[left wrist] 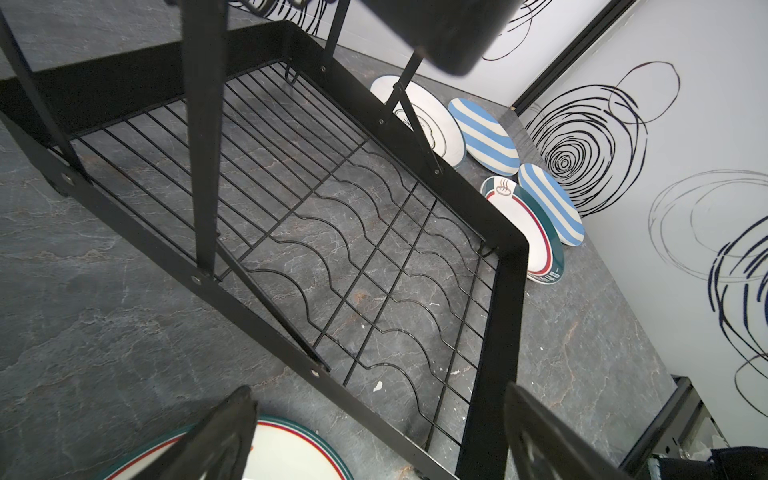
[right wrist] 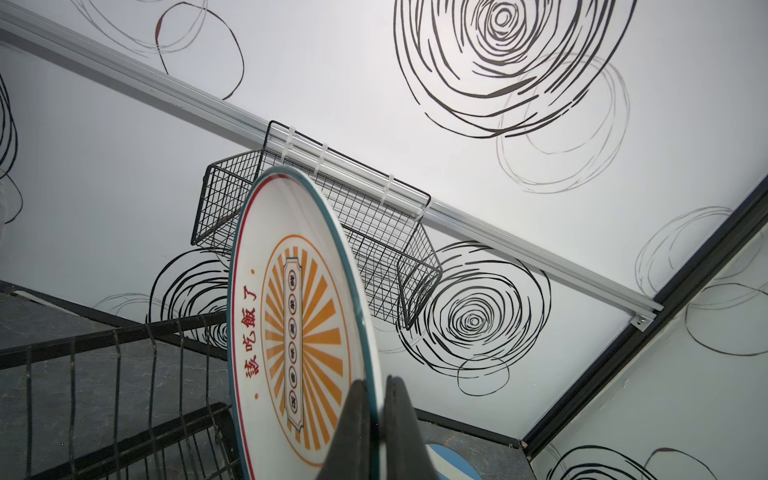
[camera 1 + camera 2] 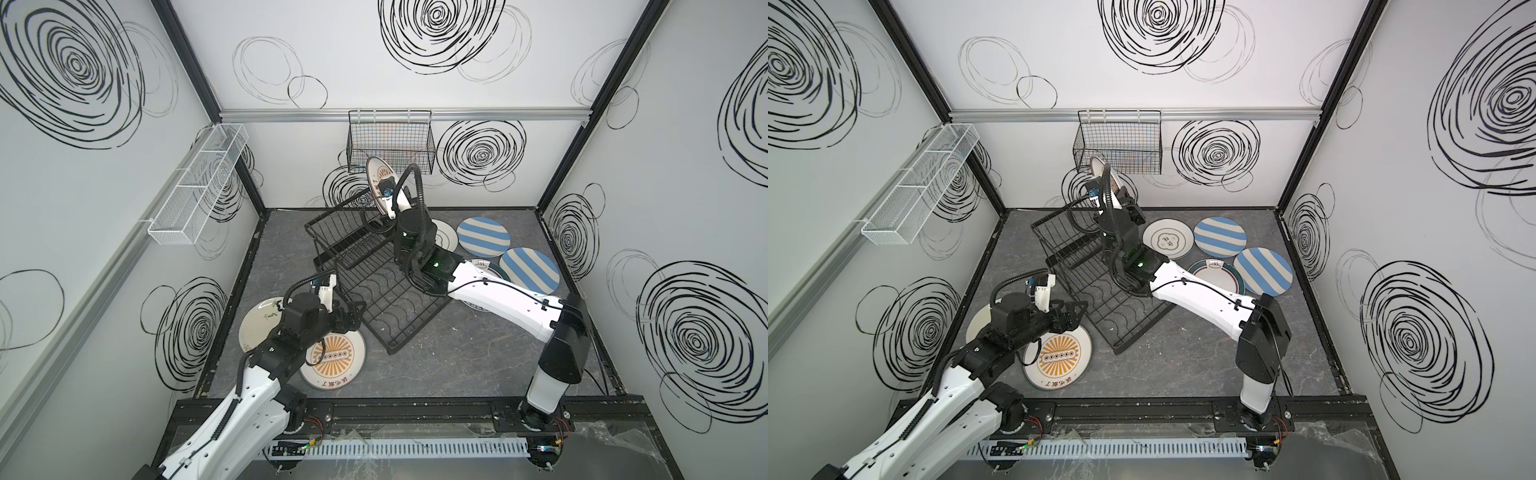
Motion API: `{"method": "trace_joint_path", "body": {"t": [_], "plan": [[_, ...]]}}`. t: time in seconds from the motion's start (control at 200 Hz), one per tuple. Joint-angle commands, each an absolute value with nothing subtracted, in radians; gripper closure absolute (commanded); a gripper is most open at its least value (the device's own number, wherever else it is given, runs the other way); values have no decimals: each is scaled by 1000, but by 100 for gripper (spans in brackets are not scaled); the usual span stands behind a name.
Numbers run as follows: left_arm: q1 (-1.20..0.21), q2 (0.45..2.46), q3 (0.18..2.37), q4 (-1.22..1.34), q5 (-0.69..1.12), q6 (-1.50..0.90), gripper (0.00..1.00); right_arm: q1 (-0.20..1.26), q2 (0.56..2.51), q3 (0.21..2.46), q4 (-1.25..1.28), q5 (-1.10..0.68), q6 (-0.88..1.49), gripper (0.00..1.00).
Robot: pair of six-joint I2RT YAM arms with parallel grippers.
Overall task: Load plates into a dish rack
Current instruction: Place the plate on the dish rack.
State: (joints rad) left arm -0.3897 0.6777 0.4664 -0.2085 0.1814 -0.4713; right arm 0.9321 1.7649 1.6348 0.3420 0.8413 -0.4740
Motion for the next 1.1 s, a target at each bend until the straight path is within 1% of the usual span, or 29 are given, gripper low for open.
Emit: {"method": "trace_joint_path", "body": {"t": [0.0, 0.52, 1.096], "plan": [[-386, 669, 460, -180, 173, -465, 4, 923, 1740, 1632, 399, 852, -480, 100], [-387, 667, 459, -180, 170, -465, 4, 928, 1762, 1608, 398, 837, -495, 100], [-400, 649, 459, -192, 155, -471, 4, 899, 1873, 1718, 349, 829, -454, 100]]}}
